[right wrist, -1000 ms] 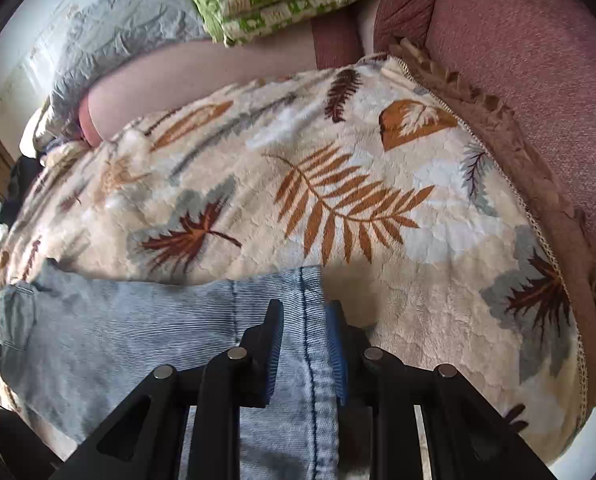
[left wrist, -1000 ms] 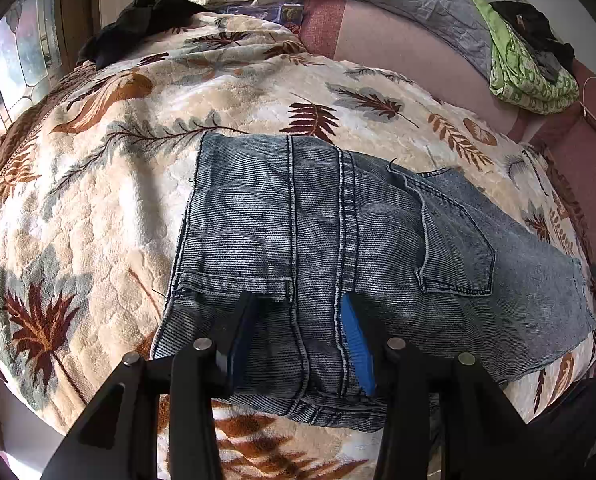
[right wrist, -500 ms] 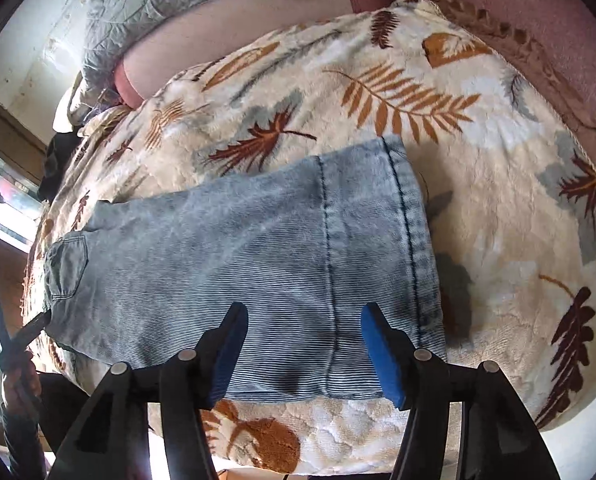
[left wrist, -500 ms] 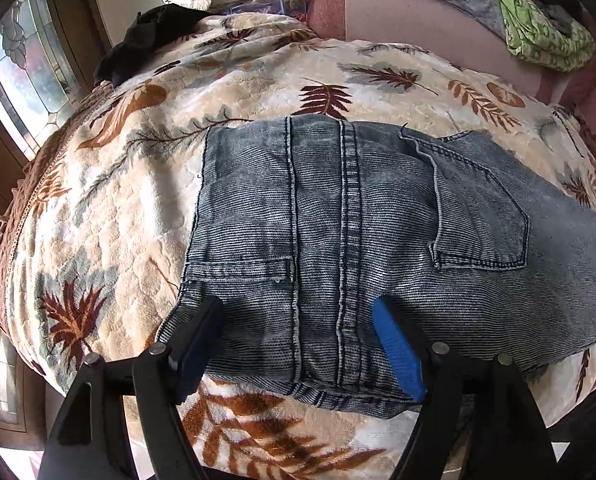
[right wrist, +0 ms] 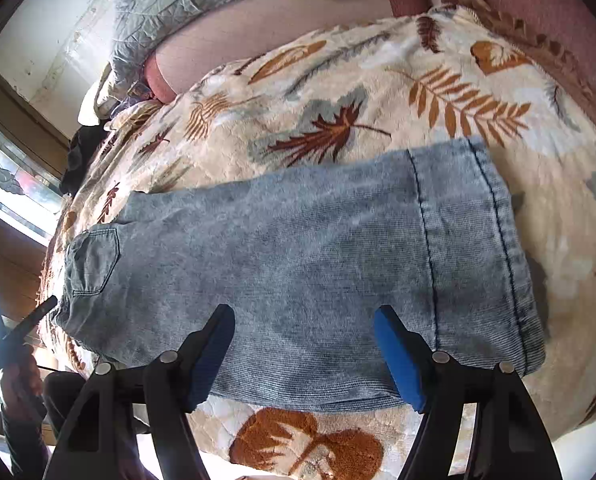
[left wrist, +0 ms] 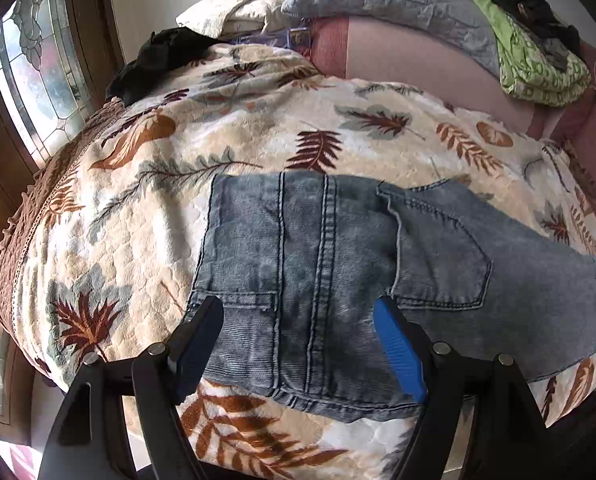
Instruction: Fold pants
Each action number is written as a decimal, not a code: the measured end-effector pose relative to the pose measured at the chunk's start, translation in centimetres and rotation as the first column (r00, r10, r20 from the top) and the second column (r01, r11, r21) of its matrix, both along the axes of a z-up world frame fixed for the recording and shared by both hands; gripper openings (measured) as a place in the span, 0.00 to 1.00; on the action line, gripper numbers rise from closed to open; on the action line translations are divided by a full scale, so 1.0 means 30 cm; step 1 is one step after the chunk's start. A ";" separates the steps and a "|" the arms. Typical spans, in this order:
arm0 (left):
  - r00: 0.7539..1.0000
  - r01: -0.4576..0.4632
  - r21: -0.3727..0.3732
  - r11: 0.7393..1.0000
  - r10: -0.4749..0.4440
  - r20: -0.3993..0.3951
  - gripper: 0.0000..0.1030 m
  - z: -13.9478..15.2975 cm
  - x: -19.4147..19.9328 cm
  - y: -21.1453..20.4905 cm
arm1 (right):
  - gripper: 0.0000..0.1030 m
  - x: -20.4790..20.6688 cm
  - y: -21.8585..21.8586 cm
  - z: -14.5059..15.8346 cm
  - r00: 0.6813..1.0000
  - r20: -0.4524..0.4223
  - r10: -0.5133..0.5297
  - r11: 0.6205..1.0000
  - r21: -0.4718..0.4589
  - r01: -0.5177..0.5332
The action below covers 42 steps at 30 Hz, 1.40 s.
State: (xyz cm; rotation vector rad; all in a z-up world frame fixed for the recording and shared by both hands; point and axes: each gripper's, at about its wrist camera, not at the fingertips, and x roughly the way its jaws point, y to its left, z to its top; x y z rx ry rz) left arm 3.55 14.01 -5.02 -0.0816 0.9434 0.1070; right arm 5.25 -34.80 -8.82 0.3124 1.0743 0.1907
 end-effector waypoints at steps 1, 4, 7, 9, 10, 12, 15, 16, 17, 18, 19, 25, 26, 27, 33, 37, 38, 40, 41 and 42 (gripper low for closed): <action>1.000 0.006 0.001 1.000 -0.006 0.015 0.76 0.006 0.003 -0.013 | 0.74 0.002 0.006 0.001 1.000 0.009 0.000 1.000 -0.026 0.000; 0.996 0.004 0.081 0.997 0.003 -0.086 0.77 -0.080 0.035 -0.049 | 0.78 0.026 0.020 -0.096 0.995 -0.099 0.010 0.998 -0.060 -0.016; 0.993 0.004 0.109 0.994 0.010 -0.119 0.88 -0.195 0.018 -0.043 | 0.84 0.010 0.053 -0.107 0.997 -0.068 0.026 0.993 -0.114 -0.033; 0.995 -0.019 0.083 0.996 0.027 -0.099 0.90 -0.197 -0.001 -0.020 | 0.84 0.005 0.060 -0.091 0.999 -0.043 0.008 0.994 -0.109 -0.012; 0.995 -0.025 0.062 0.998 0.030 -0.091 0.90 -0.190 -0.003 -0.010 | 0.84 -0.007 0.061 -0.072 1.000 0.001 0.002 0.995 -0.097 -0.002; 0.998 -0.026 0.048 0.999 0.029 -0.064 0.90 -0.180 -0.012 -0.002 | 0.84 -0.037 0.058 -0.024 0.993 0.120 -0.004 0.998 -0.054 0.010; 0.999 -0.029 0.053 0.998 0.031 -0.042 0.90 -0.174 -0.027 -0.004 | 0.84 -0.083 0.029 0.003 0.966 0.246 -0.080 0.996 -0.025 0.089; 0.999 -0.032 0.052 0.998 0.033 -0.030 0.90 -0.166 -0.031 -0.010 | 0.84 -0.087 0.022 0.007 0.961 0.255 -0.104 0.993 -0.024 0.114; 0.999 -0.037 0.051 0.998 0.038 -0.019 0.90 -0.155 -0.036 -0.017 | 0.84 -0.089 0.013 0.013 0.957 0.266 -0.118 0.992 -0.010 0.125; 0.999 -0.040 0.047 0.998 0.040 -0.004 0.90 -0.141 -0.038 -0.021 | 0.84 -0.093 0.006 0.022 0.951 0.282 -0.125 0.992 0.006 0.129; 0.999 -0.040 0.041 0.998 0.040 0.014 0.90 -0.127 -0.043 -0.027 | 0.85 -0.096 -0.004 0.025 0.948 0.288 -0.135 0.991 0.016 0.136; 0.993 -0.040 -0.027 0.999 0.043 0.109 0.90 -0.033 -0.039 -0.074 | 0.85 -0.095 -0.038 0.018 0.940 0.285 -0.186 0.982 0.059 0.177; 0.992 -0.035 -0.036 0.999 0.039 0.117 0.90 -0.020 -0.030 -0.088 | 0.85 -0.097 -0.039 0.018 0.940 0.288 -0.185 0.983 0.058 0.176; 0.992 -0.026 -0.041 0.999 0.031 0.126 0.90 -0.010 -0.021 -0.103 | 0.85 -0.099 -0.037 0.020 0.939 0.292 -0.182 0.983 0.055 0.174; 0.986 -0.001 -0.031 1.000 0.006 0.168 0.90 0.001 0.039 -0.173 | 0.85 -0.105 -0.011 0.021 0.941 0.304 -0.150 0.988 0.017 0.152; 0.993 -0.018 -0.028 0.999 0.021 0.119 0.90 -0.072 0.066 -0.157 | 0.85 -0.097 0.019 0.021 0.952 0.284 -0.115 0.992 -0.019 0.126; 0.994 -0.023 -0.030 0.999 0.026 0.105 0.90 -0.091 0.066 -0.151 | 0.85 -0.088 0.030 0.023 0.957 0.269 -0.108 0.992 -0.030 0.120; 0.995 -0.039 -0.044 0.998 0.042 0.085 0.90 -0.122 0.072 -0.128 | 0.85 -0.059 0.068 0.033 0.969 0.235 -0.071 0.996 -0.042 0.083; 0.996 -0.052 -0.053 0.997 0.056 0.076 0.90 -0.135 0.073 -0.118 | 0.85 -0.041 0.096 0.048 0.972 0.229 -0.046 0.997 -0.055 0.060; 0.996 -0.059 -0.069 0.996 0.063 0.070 0.90 -0.143 0.073 -0.110 | 0.85 -0.019 0.133 0.068 0.973 0.230 -0.013 0.997 -0.076 0.031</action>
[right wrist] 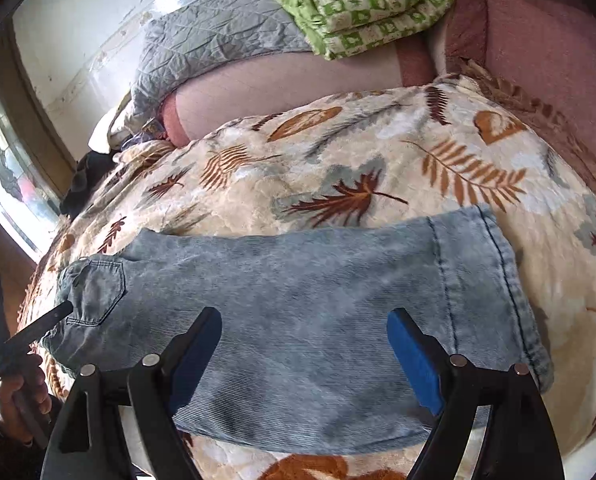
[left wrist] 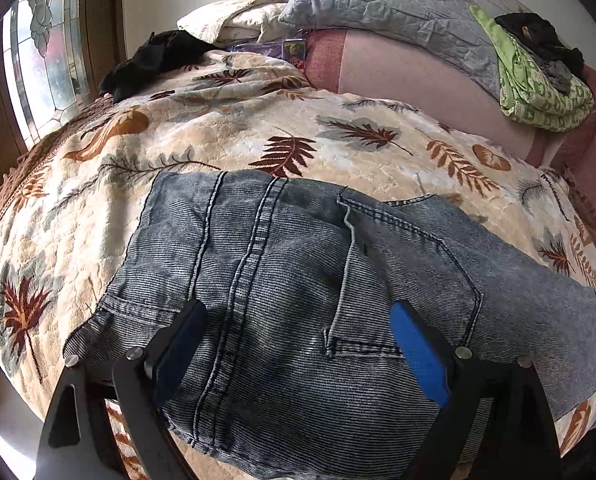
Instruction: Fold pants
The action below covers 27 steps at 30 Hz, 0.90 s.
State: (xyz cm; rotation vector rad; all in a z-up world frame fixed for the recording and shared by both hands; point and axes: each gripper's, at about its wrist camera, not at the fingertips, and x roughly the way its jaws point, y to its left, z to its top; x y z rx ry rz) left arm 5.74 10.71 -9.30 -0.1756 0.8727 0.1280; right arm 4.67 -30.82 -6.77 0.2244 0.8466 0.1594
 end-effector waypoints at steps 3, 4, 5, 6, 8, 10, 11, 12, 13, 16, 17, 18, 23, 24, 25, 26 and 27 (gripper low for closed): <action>1.000 -0.009 -0.012 1.000 0.009 0.014 0.90 0.002 -0.010 0.004 | 0.85 0.084 0.135 0.068 0.994 0.001 0.112 0.993 -0.041 -0.112; 1.000 -0.007 -0.011 1.000 0.007 0.016 0.90 0.003 -0.012 0.003 | 0.85 0.121 0.186 0.086 0.989 -0.008 0.150 0.988 -0.047 -0.150; 1.000 -0.007 -0.013 1.000 0.007 0.013 0.90 0.002 -0.013 0.004 | 0.84 0.162 0.238 0.100 0.982 -0.020 0.188 0.981 -0.048 -0.188; 1.000 -0.010 -0.011 1.000 0.010 0.008 0.90 -0.002 -0.012 0.005 | 0.84 0.205 0.291 0.110 0.973 -0.034 0.227 0.972 -0.044 -0.229; 1.000 -0.017 0.000 1.000 0.017 -0.007 0.90 -0.014 -0.009 0.008 | 0.84 0.290 0.403 0.119 0.953 -0.062 0.297 0.953 -0.043 -0.300; 1.000 -0.012 0.010 1.000 0.012 -0.022 0.90 -0.027 -0.004 0.007 | 0.83 0.378 0.505 0.112 0.930 -0.094 0.356 0.932 -0.038 -0.361; 1.000 -0.008 0.019 1.000 0.008 -0.022 0.90 -0.029 -0.005 0.005 | 0.79 0.422 0.553 0.099 0.918 -0.119 0.378 0.923 -0.037 -0.384; 1.000 -0.002 0.032 0.999 0.002 -0.023 0.90 -0.030 -0.005 0.001 | 0.75 0.460 0.600 0.083 0.908 -0.139 0.396 0.913 -0.040 -0.405; 1.000 0.005 0.046 0.999 -0.004 -0.027 0.90 -0.033 -0.004 -0.004 | 0.66 0.495 0.643 0.061 0.894 -0.163 0.418 0.902 -0.039 -0.429; 1.000 0.012 0.057 0.998 -0.010 -0.024 0.90 -0.036 -0.007 -0.007 | 0.47 0.587 0.750 -0.022 0.856 -0.253 0.450 0.877 -0.054 -0.477; 1.000 0.012 0.053 0.998 -0.011 -0.024 0.90 -0.036 -0.006 -0.005 | 0.47 0.608 0.771 -0.043 0.848 -0.268 0.456 0.871 -0.059 -0.487; 1.000 0.012 0.047 0.999 -0.011 -0.025 0.90 -0.037 -0.005 -0.001 | 0.47 0.626 0.787 -0.060 0.844 -0.280 0.458 0.869 -0.059 -0.491; 1.000 0.007 0.042 0.999 -0.006 -0.026 0.90 -0.038 -0.002 0.000 | 0.40 0.675 0.839 -0.112 0.817 -0.313 0.484 0.856 -0.026 -0.517; 1.000 0.007 0.042 0.999 -0.006 -0.026 0.90 -0.039 -0.001 0.000 | 0.37 0.679 0.848 -0.120 0.808 -0.320 0.494 0.849 -0.021 -0.527; 1.000 0.007 0.040 0.999 -0.005 -0.027 0.90 -0.040 0.001 0.002 | 0.33 0.682 0.856 -0.124 0.804 -0.324 0.499 0.845 -0.026 -0.535; 1.000 0.005 0.039 0.999 -0.004 -0.027 0.90 -0.040 0.001 0.002 | 0.29 0.681 0.862 -0.126 0.802 -0.322 0.503 0.841 -0.030 -0.540; 1.000 0.004 0.039 0.999 -0.003 -0.027 0.90 -0.040 0.002 0.001 | 0.24 0.680 0.866 -0.128 0.798 -0.323 0.508 0.837 -0.031 -0.546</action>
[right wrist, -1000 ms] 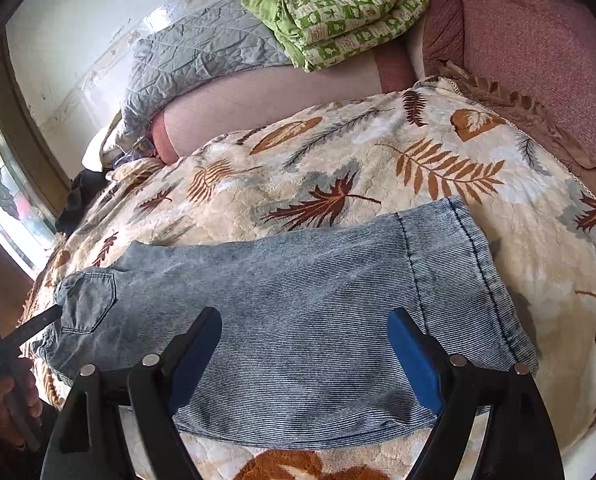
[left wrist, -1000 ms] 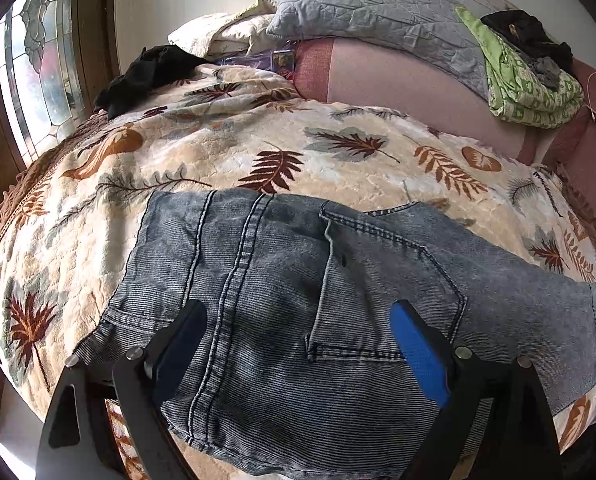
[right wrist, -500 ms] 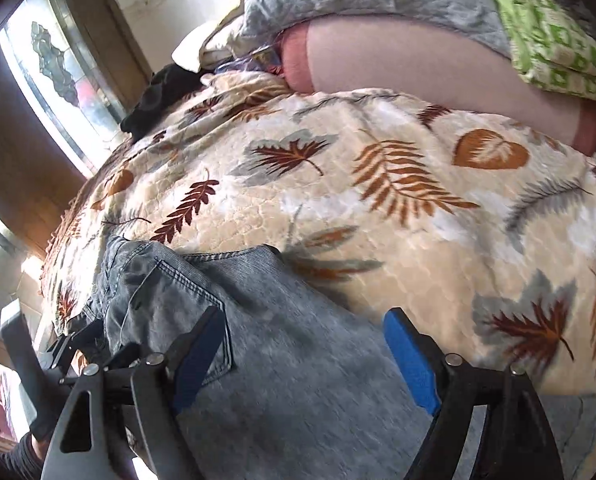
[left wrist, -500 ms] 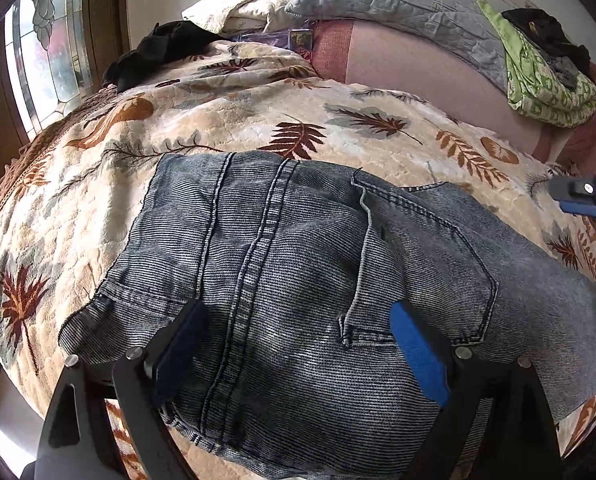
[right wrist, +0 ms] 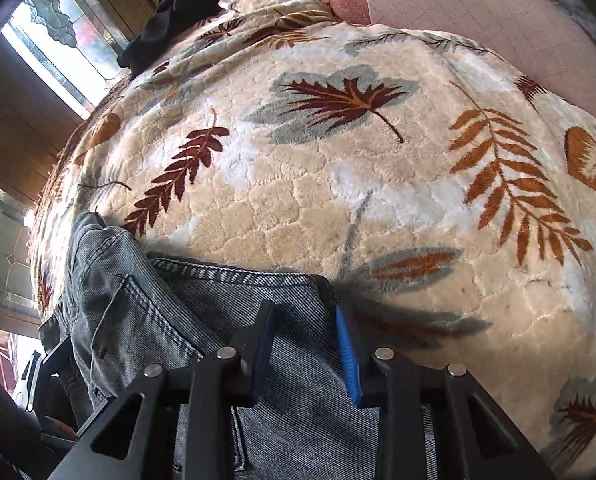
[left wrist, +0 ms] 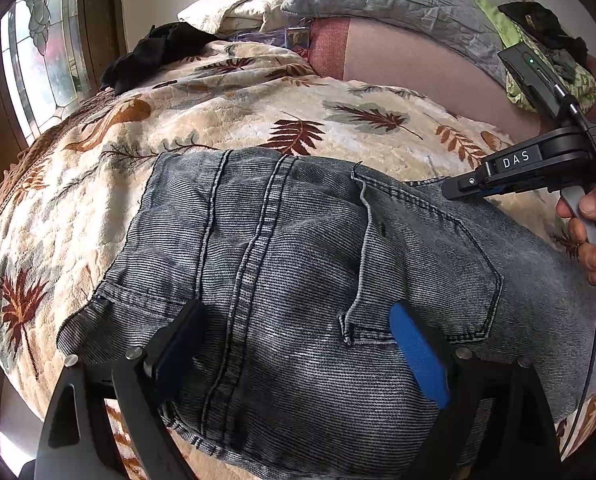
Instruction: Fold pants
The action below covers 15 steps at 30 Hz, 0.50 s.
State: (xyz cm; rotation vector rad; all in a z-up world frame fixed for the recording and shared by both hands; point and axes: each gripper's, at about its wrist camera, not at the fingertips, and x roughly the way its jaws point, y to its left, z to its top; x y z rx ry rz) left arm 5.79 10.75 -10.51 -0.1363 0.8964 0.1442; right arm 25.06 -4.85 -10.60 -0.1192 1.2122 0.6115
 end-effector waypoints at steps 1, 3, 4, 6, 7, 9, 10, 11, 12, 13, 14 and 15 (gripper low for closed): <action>1.000 -0.001 0.000 1.000 0.001 0.000 0.90 0.000 0.000 -0.001 | 0.16 -0.003 0.003 0.002 1.000 0.006 0.007 1.000 -0.007 -0.007; 1.000 -0.002 0.001 1.000 0.002 -0.001 0.90 -0.001 0.001 -0.001 | 0.11 -0.008 0.012 0.005 1.000 0.019 0.023 0.999 -0.031 -0.023; 1.000 -0.002 0.000 1.000 0.002 0.000 0.90 -0.001 0.000 0.000 | 0.06 -0.011 0.016 0.009 0.999 0.033 0.027 0.998 -0.050 -0.025; 1.000 -0.001 0.000 1.000 0.001 -0.001 0.90 -0.001 0.000 0.001 | 0.05 -0.021 0.025 0.023 0.997 0.073 0.038 0.996 -0.081 -0.032; 1.000 -0.001 0.000 1.000 0.001 -0.001 0.90 -0.001 0.000 0.001 | 0.04 -0.030 0.035 0.032 0.994 0.101 0.052 0.994 -0.104 -0.042; 1.000 0.000 0.001 1.000 0.000 -0.001 0.90 -0.001 0.000 0.001 | 0.04 -0.046 0.052 0.053 0.983 0.166 0.075 0.987 -0.150 -0.050; 1.000 0.000 0.001 1.000 0.000 -0.001 0.90 -0.001 0.000 0.001 | 0.04 -0.051 0.060 0.063 0.977 0.194 0.084 0.984 -0.168 -0.052; 1.000 0.000 0.001 1.000 0.000 -0.002 0.90 -0.001 0.000 0.000 | 0.04 -0.056 0.067 0.070 0.971 0.221 0.093 0.982 -0.184 -0.052; 1.000 0.000 0.002 1.000 0.000 -0.001 0.90 -0.001 0.000 0.000 | 0.04 -0.058 0.071 0.073 0.966 0.242 0.097 0.979 -0.198 -0.049; 1.000 0.000 0.003 1.000 0.000 -0.001 0.90 -0.002 0.000 0.000 | 0.04 -0.058 0.073 0.073 0.961 0.258 0.100 0.977 -0.207 -0.046; 1.000 0.001 0.006 1.000 -0.001 -0.001 0.90 -0.002 0.001 -0.001 | 0.04 -0.057 0.072 0.069 0.959 0.266 0.098 0.977 -0.210 -0.041; 1.000 0.002 0.008 1.000 -0.001 -0.002 0.90 -0.003 0.001 -0.002 | 0.04 -0.056 0.071 0.063 0.957 0.273 0.095 0.976 -0.215 -0.035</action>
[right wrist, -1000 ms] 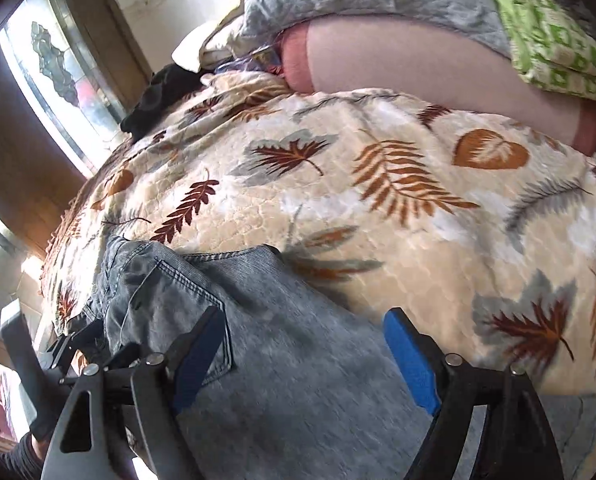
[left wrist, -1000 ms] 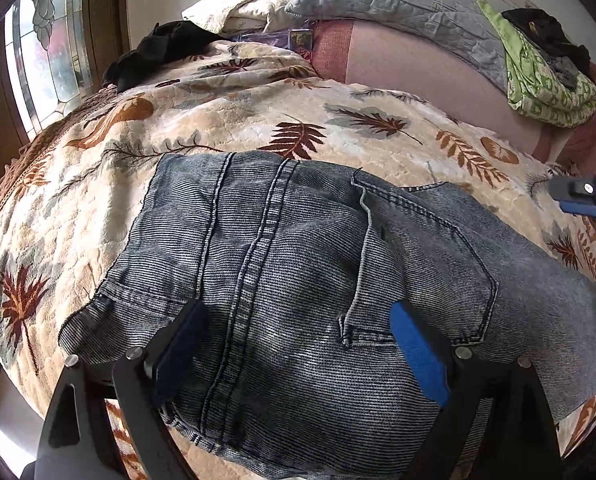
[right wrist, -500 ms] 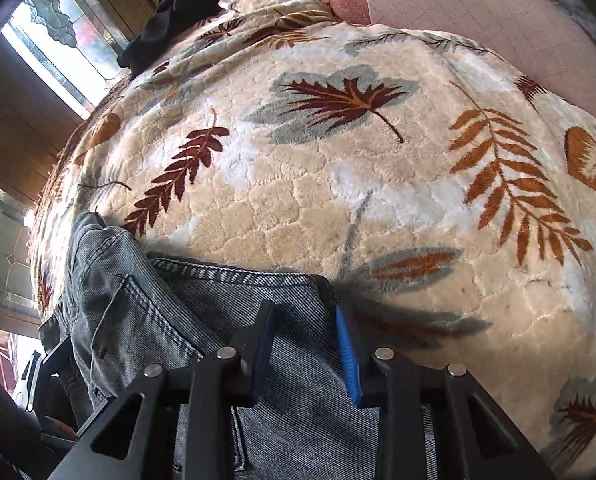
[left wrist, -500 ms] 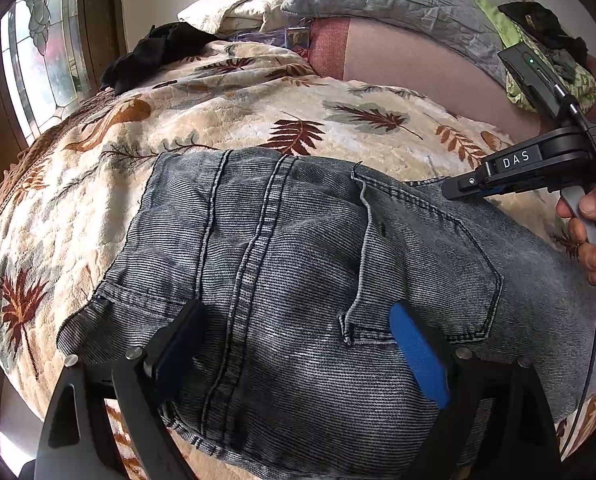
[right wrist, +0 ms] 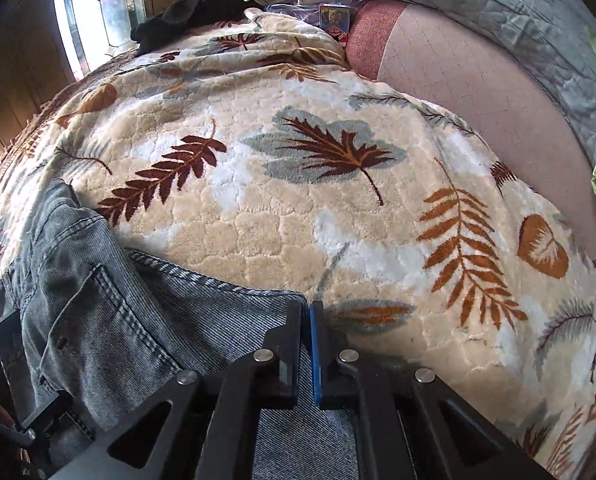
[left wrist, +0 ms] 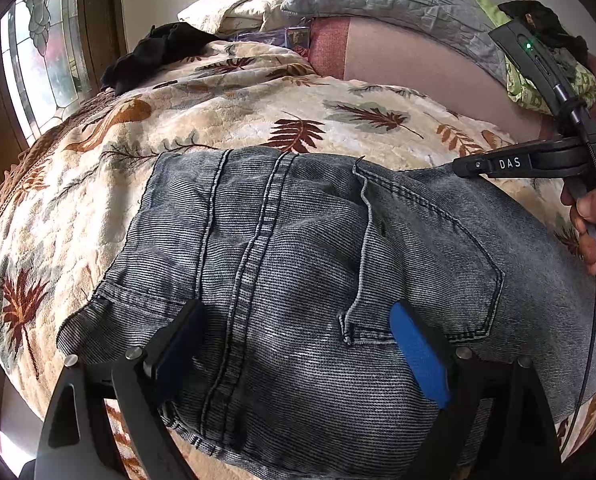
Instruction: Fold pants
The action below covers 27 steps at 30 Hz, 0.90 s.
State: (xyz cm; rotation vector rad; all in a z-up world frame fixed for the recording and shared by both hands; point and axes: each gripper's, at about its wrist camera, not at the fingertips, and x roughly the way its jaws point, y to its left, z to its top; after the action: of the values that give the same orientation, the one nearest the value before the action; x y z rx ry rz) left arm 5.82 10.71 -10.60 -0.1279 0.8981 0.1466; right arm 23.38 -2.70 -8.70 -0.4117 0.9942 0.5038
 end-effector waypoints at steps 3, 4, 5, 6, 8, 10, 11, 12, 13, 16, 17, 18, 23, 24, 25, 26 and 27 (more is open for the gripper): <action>1.000 0.002 0.005 1.000 -0.002 0.000 0.90 -0.002 -0.001 -0.001 | 0.02 0.009 -0.002 -0.023 1.000 0.014 -0.015 1.000 -0.016 0.015; 1.000 0.002 0.005 1.000 -0.002 0.000 0.90 -0.002 -0.001 -0.002 | 0.02 0.012 -0.004 -0.028 1.000 0.014 -0.021 1.000 -0.015 0.022; 1.000 0.001 0.005 1.000 -0.001 0.000 0.90 -0.002 -0.001 -0.002 | 0.02 0.014 -0.007 -0.031 1.000 0.012 -0.025 1.000 -0.012 0.025; 1.000 0.001 0.006 1.000 -0.001 0.000 0.90 -0.003 -0.001 -0.002 | 0.02 0.018 -0.010 -0.034 1.000 -0.004 -0.027 1.000 0.002 0.027; 1.000 0.002 0.010 1.000 -0.002 0.000 0.91 -0.004 -0.002 -0.004 | 0.02 0.016 -0.019 -0.024 0.999 -0.003 -0.034 0.999 0.031 0.034; 1.000 0.003 0.011 1.000 -0.003 0.000 0.91 -0.004 -0.002 -0.004 | 0.03 0.022 -0.034 -0.013 0.998 -0.031 -0.051 0.996 0.066 0.053; 1.000 0.003 0.010 1.000 -0.003 0.000 0.91 -0.004 -0.002 -0.004 | 0.03 0.020 -0.045 -0.002 0.997 -0.036 -0.063 0.994 0.091 0.066; 1.000 0.003 0.010 1.000 -0.003 0.000 0.91 -0.004 -0.002 -0.004 | 0.03 0.016 -0.057 0.010 0.996 -0.043 -0.072 0.990 0.118 0.077; 1.000 0.003 0.011 1.000 -0.003 0.000 0.91 -0.004 -0.002 -0.004 | 0.03 0.008 -0.064 0.020 0.995 -0.052 -0.080 0.986 0.139 0.087; 1.000 0.001 0.010 1.000 -0.001 0.000 0.91 -0.004 -0.002 -0.004 | 0.03 -0.027 -0.060 0.038 0.995 -0.065 -0.071 0.982 0.169 0.081; 1.000 0.001 0.010 1.000 -0.001 0.000 0.91 -0.005 -0.003 -0.005 | 0.03 -0.038 -0.051 0.035 0.996 -0.058 -0.066 0.985 0.158 0.075; 1.000 0.000 0.012 1.000 0.000 0.000 0.91 -0.005 -0.003 -0.006 | 0.03 -0.042 -0.042 0.026 0.997 -0.054 -0.061 0.987 0.142 0.069; 1.000 0.004 0.018 1.000 -0.004 0.002 0.91 -0.007 -0.005 -0.007 | 0.03 0.001 -0.046 -0.054 0.994 0.007 -0.109 0.994 -0.021 0.109; 1.000 0.004 0.020 1.000 -0.004 0.002 0.91 -0.007 -0.005 -0.007 | 0.03 0.011 -0.062 -0.055 0.991 0.009 -0.134 0.991 -0.023 0.134; 1.000 0.004 0.020 1.000 -0.004 0.002 0.91 -0.007 -0.005 -0.007 | 0.03 0.014 -0.079 -0.046 0.989 0.011 -0.147 0.989 -0.006 0.147; 1.000 0.003 0.019 1.000 -0.003 0.001 0.91 -0.007 -0.004 -0.007 | 0.03 0.009 -0.090 -0.033 0.989 0.014 -0.149 0.989 0.016 0.149; 1.000 0.001 0.019 1.000 -0.001 0.001 0.91 -0.006 -0.004 -0.008 | 0.04 0.001 -0.099 -0.020 0.989 0.018 -0.146 0.989 0.032 0.146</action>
State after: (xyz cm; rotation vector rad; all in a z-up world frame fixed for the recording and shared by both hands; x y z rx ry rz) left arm 5.71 10.48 -10.79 -0.1101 0.8956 0.1538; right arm 23.41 -5.68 -9.31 -0.3130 0.9881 0.3817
